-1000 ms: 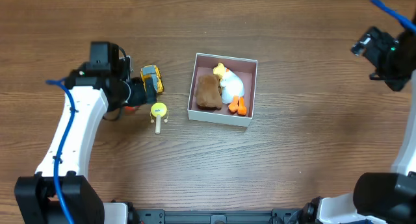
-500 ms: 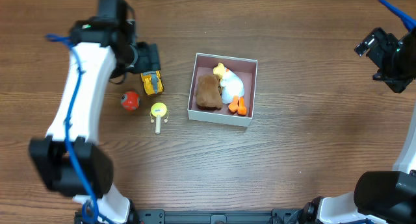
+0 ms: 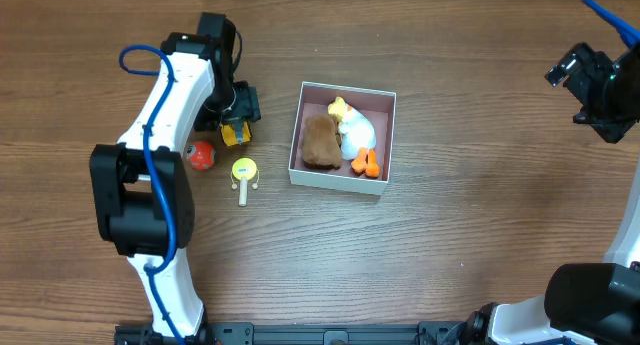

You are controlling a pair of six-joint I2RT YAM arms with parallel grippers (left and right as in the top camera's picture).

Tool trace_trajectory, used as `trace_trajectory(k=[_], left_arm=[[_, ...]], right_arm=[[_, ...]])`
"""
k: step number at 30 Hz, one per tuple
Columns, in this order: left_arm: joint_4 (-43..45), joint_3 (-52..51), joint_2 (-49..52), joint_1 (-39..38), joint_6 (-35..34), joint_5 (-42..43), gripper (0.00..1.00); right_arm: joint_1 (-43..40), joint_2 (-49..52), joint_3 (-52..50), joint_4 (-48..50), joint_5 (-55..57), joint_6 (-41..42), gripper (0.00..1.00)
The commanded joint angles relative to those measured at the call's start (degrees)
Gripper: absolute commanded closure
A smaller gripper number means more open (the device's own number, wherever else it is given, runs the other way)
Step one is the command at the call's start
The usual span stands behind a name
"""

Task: Pack container
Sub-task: 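Grasp the yellow-and-blue toy truck with the left gripper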

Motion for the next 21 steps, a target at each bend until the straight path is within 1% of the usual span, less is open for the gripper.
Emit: trace_trajectory(k=[1,4,10,12,15,17,18,21], left_arm=[[0.2,1.4,2.8,-0.1,-1.7,-1.4,0.23],[0.2,1.4,4.3,-0.1,-2.4,-3.6,0.24],[0.2,1.4,5.9,-0.1,-2.5,-3.5,0.23],[0.2,1.4,6.1,-0.1,-2.5,-3.5,0.25],[0.6,1.5,6.1,-0.1,-2.5,-3.5,0.32],[1.0,1.6,6.1,-0.1,-2.2,-3.5,0.39],[1.1,1.6,6.1,-0.1,-1.7,-3.5,0.43],[0.9,1.6,6.1,-0.1,0.6,-3.3,0.50]], right_arm=[[0.0,0.2,-0.2,0.3,-0.5,0.2,0.00],[0.0,0.2,-0.2,0.3,-0.5,0.3,0.00],[0.0,0.2,-0.2,0.3,-0.5,0.2,0.00],[0.0,0.2,-0.2,0.3,-0.5,0.2,0.00],[0.0,0.2,-0.2,0.3,-0.5,0.2,0.00],[0.0,0.2,-0.2,0.3,-0.5,0.3,0.00],[0.0,0.2,-0.2,0.3,-0.5,0.2,0.00],[0.0,0.2,-0.2,0.3,-0.5,0.2,0.00]])
